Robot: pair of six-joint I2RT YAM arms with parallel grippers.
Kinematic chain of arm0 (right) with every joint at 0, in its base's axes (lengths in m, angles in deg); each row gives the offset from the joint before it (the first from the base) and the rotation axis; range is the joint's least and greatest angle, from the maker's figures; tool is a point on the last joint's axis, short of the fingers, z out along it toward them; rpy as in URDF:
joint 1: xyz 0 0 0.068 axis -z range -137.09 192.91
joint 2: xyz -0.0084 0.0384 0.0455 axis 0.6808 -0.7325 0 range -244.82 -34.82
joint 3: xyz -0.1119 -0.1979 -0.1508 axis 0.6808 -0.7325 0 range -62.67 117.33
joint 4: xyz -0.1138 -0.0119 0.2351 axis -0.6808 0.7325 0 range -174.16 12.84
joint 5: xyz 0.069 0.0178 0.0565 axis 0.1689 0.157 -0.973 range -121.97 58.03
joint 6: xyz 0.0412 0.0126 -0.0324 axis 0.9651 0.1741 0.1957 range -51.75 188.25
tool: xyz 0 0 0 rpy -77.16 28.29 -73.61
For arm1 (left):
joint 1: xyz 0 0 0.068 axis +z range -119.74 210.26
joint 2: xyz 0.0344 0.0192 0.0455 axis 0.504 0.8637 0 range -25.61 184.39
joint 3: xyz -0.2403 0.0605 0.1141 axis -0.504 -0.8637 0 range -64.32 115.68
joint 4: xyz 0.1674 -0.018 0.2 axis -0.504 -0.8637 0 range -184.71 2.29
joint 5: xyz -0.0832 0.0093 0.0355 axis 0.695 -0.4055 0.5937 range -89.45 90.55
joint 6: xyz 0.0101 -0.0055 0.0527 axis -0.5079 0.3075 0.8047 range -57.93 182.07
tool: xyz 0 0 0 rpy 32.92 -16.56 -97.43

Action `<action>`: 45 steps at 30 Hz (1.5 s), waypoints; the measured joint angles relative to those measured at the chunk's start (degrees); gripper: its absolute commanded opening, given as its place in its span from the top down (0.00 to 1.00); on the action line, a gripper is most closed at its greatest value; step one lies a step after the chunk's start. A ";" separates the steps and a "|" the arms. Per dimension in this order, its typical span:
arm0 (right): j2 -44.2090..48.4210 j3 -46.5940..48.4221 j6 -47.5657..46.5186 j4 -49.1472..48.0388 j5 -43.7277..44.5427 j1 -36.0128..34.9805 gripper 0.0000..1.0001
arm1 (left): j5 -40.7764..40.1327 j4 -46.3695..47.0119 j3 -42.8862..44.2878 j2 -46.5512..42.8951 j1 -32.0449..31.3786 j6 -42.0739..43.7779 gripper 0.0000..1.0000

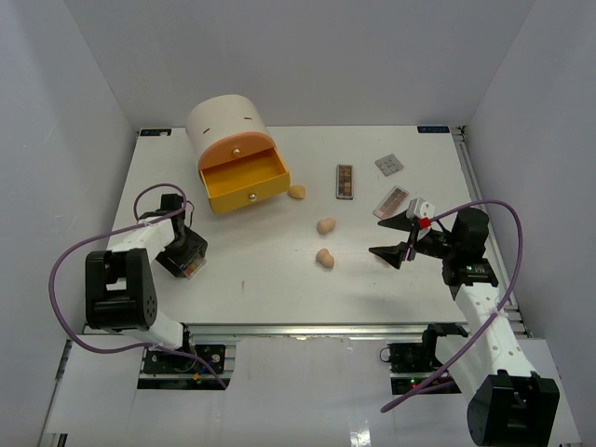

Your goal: Organize the makeup

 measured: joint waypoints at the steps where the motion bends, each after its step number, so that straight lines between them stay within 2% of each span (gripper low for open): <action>1: 0.06 0.00 0.00 -0.02 0.00 0.04 0.22 | 0.22 0.00 0.00 -0.10 0.00 0.32 0.84; 5: 0.18 0.00 0.00 -0.01 0.00 0.19 0.22 | 2.16 0.34 -0.09 -2.33 0.00 2.46 0.93; 9: 0.19 0.00 0.00 0.00 0.00 0.37 0.22 | 5.50 0.82 -0.09 -11.61 0.00 6.61 0.99; 13: 0.19 0.00 0.00 0.00 0.02 0.39 0.22 | 11.68 2.73 0.97 -24.06 0.00 10.97 1.00; 18: 0.19 0.00 -0.02 0.01 0.02 0.41 0.22 | 19.46 3.27 8.83 -28.42 -1.46 13.61 1.00; 22: 0.19 0.00 -0.06 0.02 0.09 0.41 0.22 | 20.70 4.68 16.75 -26.14 -6.99 14.50 1.00; 29: 0.14 0.00 -0.28 0.09 0.18 0.75 0.22 | 15.83 4.66 31.22 -12.85 -19.11 16.01 0.87; 40: 0.13 0.00 -0.52 0.11 0.17 1.11 0.22 | 7.88 6.45 38.57 2.16 -23.68 15.51 0.73; 45: 0.13 0.00 -0.68 0.13 0.17 1.15 0.22 | 4.76 7.25 41.12 6.31 -25.63 15.07 0.60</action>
